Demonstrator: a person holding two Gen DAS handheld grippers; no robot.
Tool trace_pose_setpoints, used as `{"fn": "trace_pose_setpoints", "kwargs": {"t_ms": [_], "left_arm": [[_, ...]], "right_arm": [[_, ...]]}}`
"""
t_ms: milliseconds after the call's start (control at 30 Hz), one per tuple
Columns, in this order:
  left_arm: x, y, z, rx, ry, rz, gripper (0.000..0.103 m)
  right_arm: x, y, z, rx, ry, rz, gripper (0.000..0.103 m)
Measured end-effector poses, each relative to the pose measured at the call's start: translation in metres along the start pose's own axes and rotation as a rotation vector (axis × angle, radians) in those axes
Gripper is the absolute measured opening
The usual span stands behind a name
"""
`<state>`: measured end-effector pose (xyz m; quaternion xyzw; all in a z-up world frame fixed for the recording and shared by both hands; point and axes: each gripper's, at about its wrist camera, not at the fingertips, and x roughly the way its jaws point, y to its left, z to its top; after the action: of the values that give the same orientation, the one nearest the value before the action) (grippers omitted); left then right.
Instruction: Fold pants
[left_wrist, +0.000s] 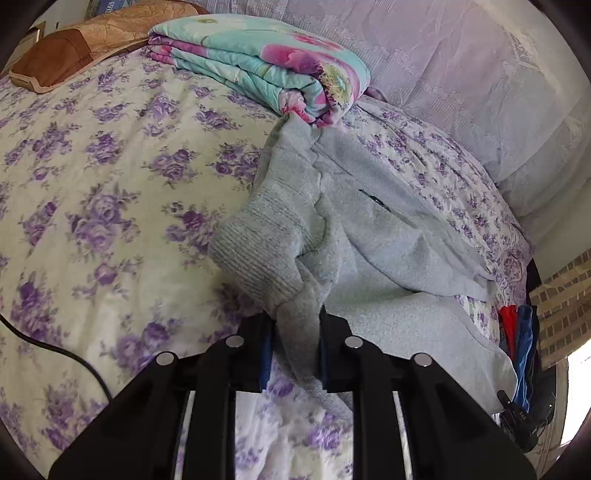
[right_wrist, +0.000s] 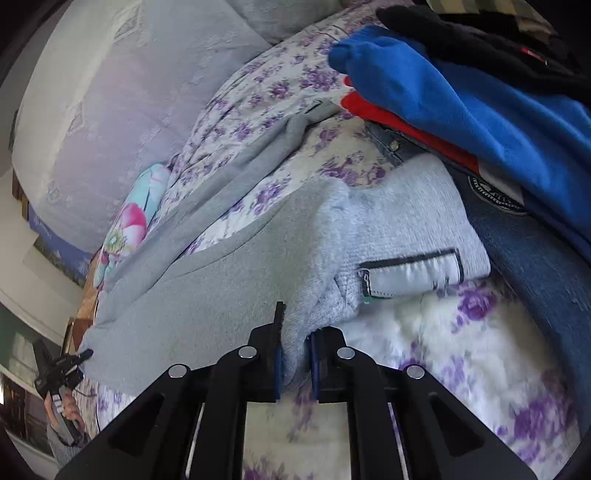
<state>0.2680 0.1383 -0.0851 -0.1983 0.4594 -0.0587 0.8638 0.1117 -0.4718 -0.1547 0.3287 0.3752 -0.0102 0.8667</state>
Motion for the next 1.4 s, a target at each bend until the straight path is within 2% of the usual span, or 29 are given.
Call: {"fn": "trace_pose_setpoints", "kwargs": {"t_ms": [100, 200, 333, 400, 433, 467, 533, 567, 633, 667, 767, 833, 933, 1033, 1133, 1200, 1267, 1300, 1333, 1367, 1400], "left_arm": [[-0.030, 0.016, -0.020, 0.000, -0.011, 0.003, 0.018], [-0.053, 0.040, -0.043, -0.043, -0.006, 0.001, 0.018], [-0.053, 0.072, -0.075, -0.094, 0.019, 0.018, 0.019], [-0.048, 0.082, -0.084, -0.110, 0.018, 0.020, 0.025], [-0.051, 0.082, -0.086, -0.102, 0.000, 0.030, 0.034], [-0.057, 0.080, -0.086, -0.086, -0.025, 0.064, 0.050], [-0.075, 0.076, -0.086, -0.049, -0.102, 0.173, 0.072], [-0.086, 0.073, -0.085, -0.024, -0.148, 0.227, 0.074], [-0.105, 0.068, -0.079, 0.026, -0.234, 0.343, 0.074], [-0.110, 0.066, -0.073, 0.050, -0.250, 0.374, 0.077], [-0.107, 0.055, -0.050, 0.104, -0.242, 0.385, 0.077], [-0.095, 0.044, -0.031, 0.151, -0.238, 0.358, 0.078], [-0.066, 0.029, 0.002, 0.209, -0.233, 0.338, 0.078], [-0.031, 0.028, 0.036, 0.180, -0.175, 0.294, 0.078], [0.000, 0.029, 0.058, 0.159, -0.102, 0.254, 0.078], [0.018, 0.031, 0.068, 0.150, -0.061, 0.251, 0.078], [0.035, 0.033, 0.076, 0.126, 0.005, 0.212, 0.076], [0.044, 0.034, 0.078, 0.107, 0.030, 0.203, 0.074], [0.052, 0.035, 0.080, 0.088, 0.053, 0.202, 0.057], [0.059, 0.035, 0.081, 0.071, 0.068, 0.215, 0.051], [0.065, 0.037, 0.083, 0.047, 0.067, 0.229, 0.049]], "right_arm": [[-0.036, 0.015, -0.022, -0.066, 0.015, -0.007, 0.011], [-0.057, 0.016, -0.043, -0.086, 0.055, 0.000, 0.011], [-0.043, 0.012, -0.068, -0.107, 0.136, -0.035, 0.012], [-0.033, 0.009, -0.071, -0.092, 0.148, -0.047, 0.015], [-0.030, 0.006, -0.070, -0.076, 0.161, -0.047, 0.017], [-0.029, 0.003, -0.068, -0.058, 0.176, -0.040, 0.018], [-0.033, 0.001, -0.064, -0.038, 0.198, -0.033, 0.028], [-0.041, 0.001, -0.062, -0.044, 0.189, -0.043, 0.032], [-0.060, 0.000, -0.057, -0.057, 0.148, -0.097, 0.048], [-0.071, 0.000, -0.054, -0.063, 0.109, -0.147, 0.052], [-0.102, 0.004, -0.033, -0.089, -0.059, -0.278, 0.054], [-0.112, 0.011, -0.017, -0.088, -0.135, -0.239, 0.056], [-0.086, 0.030, 0.008, -0.096, -0.131, -0.119, 0.056], [-0.029, 0.059, 0.023, -0.113, -0.047, -0.043, 0.056], [0.027, 0.079, 0.044, -0.120, 0.007, -0.023, 0.056], [0.055, 0.086, 0.058, -0.114, 0.021, -0.024, 0.056], [0.081, 0.089, 0.075, -0.109, 0.035, -0.031, 0.056], [0.093, 0.090, 0.081, -0.101, 0.041, -0.040, 0.056], [0.106, 0.088, 0.088, -0.091, 0.051, -0.046, 0.057], [0.117, 0.086, 0.095, -0.074, 0.065, -0.050, 0.057], [0.128, 0.083, 0.100, -0.050, 0.078, -0.050, 0.057]]}}
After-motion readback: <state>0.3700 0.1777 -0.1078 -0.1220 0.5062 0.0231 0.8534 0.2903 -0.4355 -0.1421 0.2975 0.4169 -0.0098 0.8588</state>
